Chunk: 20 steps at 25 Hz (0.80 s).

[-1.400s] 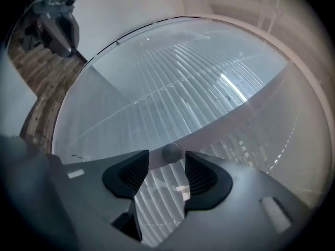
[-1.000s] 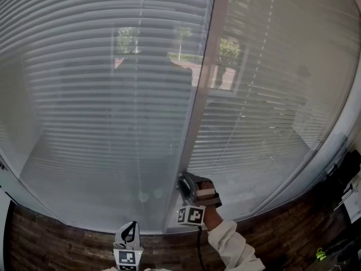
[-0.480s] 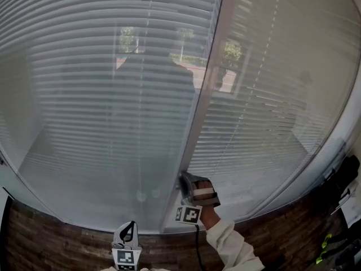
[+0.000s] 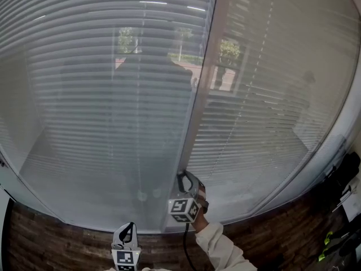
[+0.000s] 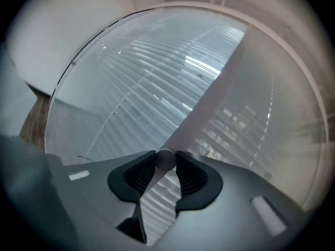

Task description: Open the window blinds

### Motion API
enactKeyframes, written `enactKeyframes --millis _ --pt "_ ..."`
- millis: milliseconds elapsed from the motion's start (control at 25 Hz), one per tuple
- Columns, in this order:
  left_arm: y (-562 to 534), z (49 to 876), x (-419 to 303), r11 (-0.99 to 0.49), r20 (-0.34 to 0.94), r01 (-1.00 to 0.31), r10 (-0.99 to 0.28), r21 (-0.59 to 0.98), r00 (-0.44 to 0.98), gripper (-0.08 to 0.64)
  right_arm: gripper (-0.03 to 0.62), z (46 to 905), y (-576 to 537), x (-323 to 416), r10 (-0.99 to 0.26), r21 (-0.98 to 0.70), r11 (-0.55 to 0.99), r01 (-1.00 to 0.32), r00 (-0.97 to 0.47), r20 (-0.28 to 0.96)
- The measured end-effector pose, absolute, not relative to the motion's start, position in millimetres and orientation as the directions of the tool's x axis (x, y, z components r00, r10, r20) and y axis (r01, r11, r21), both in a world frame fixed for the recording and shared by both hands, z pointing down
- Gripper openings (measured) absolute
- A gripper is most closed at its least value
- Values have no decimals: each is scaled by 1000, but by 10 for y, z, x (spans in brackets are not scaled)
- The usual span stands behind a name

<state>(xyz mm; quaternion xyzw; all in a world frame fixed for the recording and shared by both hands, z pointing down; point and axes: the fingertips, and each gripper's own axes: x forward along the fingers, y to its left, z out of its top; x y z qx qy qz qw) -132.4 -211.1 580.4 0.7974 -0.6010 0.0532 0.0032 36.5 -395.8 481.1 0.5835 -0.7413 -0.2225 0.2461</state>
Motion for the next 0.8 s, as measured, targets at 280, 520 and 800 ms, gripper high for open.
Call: enactKeyframes --millis 280,520,800 --pt "-2065 5847 -1370 -262 107 -963 -961 -54 256 0 126 4754 -3997 489 -966 -77 226 -971 -234 109" --pt "-2038 5864 -1392 -258 114 -965 -961 -55 250 0 126 4797 -4013 560 -958 -585 190 -789 -278 64" --pt "-2012 5875 -1383 -258 124 -965 -960 -51 250 0 126 4849 -4018 613 -954 -969 106 -222 -298 -36"
